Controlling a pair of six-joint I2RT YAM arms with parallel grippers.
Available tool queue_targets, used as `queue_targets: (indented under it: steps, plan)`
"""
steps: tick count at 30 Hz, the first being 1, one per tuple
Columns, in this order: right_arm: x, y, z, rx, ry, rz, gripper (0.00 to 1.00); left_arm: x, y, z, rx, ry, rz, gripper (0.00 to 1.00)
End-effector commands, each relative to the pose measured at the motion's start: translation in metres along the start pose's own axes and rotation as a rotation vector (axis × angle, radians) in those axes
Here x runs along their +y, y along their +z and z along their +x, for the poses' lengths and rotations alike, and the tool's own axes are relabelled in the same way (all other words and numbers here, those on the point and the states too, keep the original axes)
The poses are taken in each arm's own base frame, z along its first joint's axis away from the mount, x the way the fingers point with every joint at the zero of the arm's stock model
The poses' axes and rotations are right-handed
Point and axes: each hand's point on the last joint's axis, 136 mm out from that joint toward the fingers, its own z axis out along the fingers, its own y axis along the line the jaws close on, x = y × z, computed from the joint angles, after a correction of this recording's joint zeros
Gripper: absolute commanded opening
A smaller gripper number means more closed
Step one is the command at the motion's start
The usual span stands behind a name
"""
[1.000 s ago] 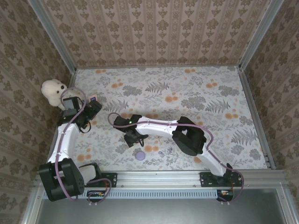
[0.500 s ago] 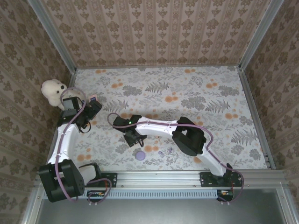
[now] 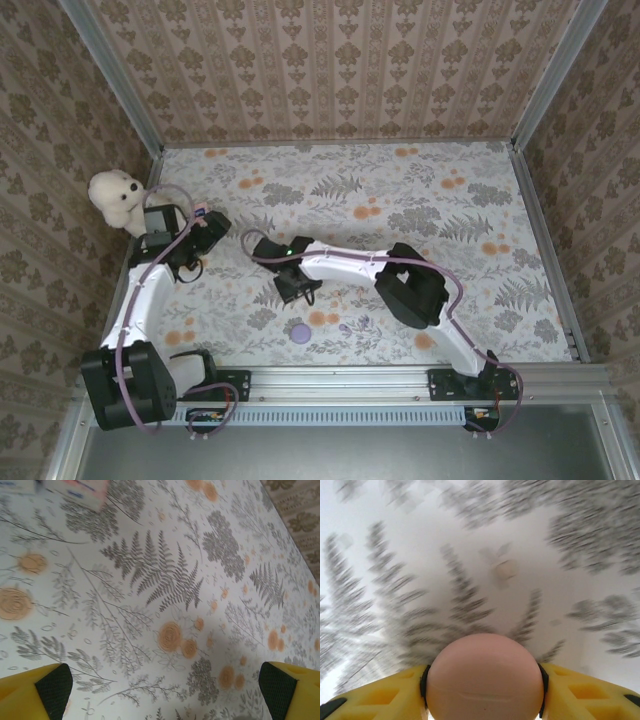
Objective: Insert wireless bluetooth earbuds into charging case
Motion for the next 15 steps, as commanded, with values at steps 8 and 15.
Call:
queue_targets:
  steps: [8, 15]
  plan:
    - [-0.091, -0.027, -0.055, -0.131, 0.323, -0.025, 0.54, -0.048, 0.017, 0.013, 0.016, 0.041, 0.091, 1.00]
    - [-0.134, -0.026, -0.073, -0.161, 0.554, -0.095, 0.54, -0.077, 0.037, 0.029, 0.017, 0.091, 0.209, 1.00]
